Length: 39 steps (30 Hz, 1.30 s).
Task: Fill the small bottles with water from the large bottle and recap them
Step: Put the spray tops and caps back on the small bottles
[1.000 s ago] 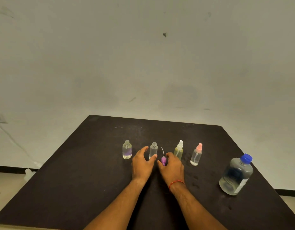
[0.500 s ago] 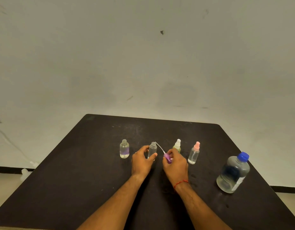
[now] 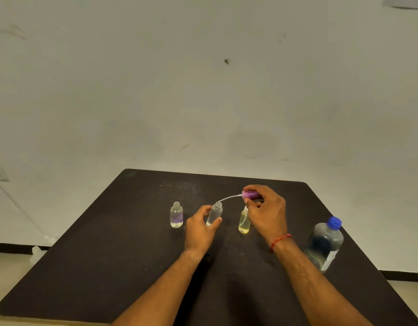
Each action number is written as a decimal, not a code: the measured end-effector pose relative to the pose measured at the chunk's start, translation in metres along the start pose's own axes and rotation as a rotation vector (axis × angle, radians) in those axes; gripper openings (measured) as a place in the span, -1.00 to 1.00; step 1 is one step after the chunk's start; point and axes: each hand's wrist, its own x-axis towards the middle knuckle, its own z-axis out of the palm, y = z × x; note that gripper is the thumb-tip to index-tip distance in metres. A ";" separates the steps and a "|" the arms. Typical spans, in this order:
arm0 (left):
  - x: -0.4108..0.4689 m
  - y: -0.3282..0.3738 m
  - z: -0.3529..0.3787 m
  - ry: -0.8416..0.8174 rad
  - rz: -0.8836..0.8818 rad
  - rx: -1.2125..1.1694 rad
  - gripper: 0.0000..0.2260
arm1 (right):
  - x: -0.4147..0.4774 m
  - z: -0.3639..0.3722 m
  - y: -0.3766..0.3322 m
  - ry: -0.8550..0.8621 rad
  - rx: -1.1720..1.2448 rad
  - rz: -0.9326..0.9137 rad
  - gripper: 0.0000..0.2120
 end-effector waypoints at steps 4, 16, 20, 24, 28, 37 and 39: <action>-0.007 0.006 0.000 0.004 0.024 -0.026 -0.74 | 0.000 -0.001 0.000 -0.083 -0.084 -0.070 -0.77; -0.022 0.015 0.001 -0.006 0.056 -0.025 -0.69 | 0.005 0.008 -0.016 -0.458 -0.222 -0.067 -0.72; -0.025 0.017 -0.001 0.009 0.085 -0.018 -0.69 | 0.005 0.011 -0.021 -0.506 -0.163 -0.004 -0.72; -0.026 0.021 -0.002 0.001 0.099 -0.016 -0.68 | 0.004 0.015 -0.020 -0.514 -0.102 0.063 -0.76; -0.028 0.026 -0.004 -0.004 0.100 -0.055 -0.69 | 0.003 0.020 -0.018 -0.479 -0.065 0.102 -0.82; -0.031 0.026 -0.003 0.011 0.093 -0.060 -0.67 | -0.002 0.025 -0.017 -0.354 -0.071 0.192 -0.63; -0.030 0.026 -0.004 0.015 0.092 -0.066 -0.71 | -0.001 0.024 -0.016 -0.364 0.007 0.181 -0.51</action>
